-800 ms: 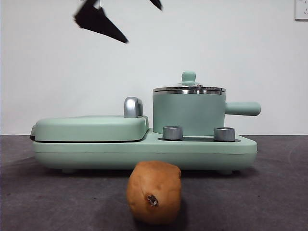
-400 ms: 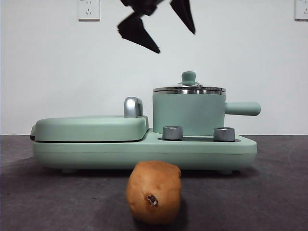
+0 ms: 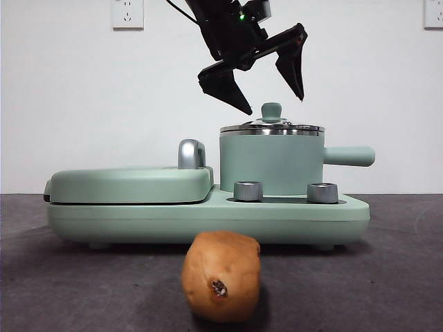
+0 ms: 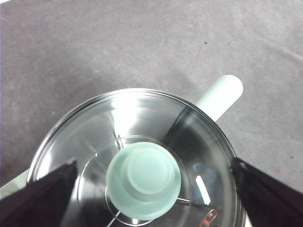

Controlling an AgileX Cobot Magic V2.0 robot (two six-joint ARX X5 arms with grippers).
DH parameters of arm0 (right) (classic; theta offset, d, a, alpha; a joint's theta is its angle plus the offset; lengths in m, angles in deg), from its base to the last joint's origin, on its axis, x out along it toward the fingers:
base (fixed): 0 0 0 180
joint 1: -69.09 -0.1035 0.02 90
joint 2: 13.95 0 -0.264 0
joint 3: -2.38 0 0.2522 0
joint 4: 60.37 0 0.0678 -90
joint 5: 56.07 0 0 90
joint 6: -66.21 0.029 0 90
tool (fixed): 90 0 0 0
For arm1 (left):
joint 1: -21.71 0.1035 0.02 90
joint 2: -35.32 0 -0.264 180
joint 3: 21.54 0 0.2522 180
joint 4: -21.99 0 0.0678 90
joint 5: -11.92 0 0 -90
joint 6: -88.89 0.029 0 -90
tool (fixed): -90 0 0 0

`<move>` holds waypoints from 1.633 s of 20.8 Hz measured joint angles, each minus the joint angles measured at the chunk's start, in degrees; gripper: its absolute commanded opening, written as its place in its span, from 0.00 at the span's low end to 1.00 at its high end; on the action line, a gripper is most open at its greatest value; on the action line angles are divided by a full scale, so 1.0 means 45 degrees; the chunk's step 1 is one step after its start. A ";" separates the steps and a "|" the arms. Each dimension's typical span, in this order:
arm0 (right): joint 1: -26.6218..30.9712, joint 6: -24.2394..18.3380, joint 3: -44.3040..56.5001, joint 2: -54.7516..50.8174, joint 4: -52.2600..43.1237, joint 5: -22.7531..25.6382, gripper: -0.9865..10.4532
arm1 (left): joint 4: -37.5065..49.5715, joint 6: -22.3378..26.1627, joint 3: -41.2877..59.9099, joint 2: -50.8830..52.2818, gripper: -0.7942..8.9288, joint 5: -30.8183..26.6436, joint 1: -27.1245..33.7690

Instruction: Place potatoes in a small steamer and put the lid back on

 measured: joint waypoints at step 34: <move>-0.1175 0.0544 -0.0092 0.0199 0.0636 0.1452 0.54 | -0.2866 0.0257 -0.5076 -0.0413 0.09 -0.0131 0.0763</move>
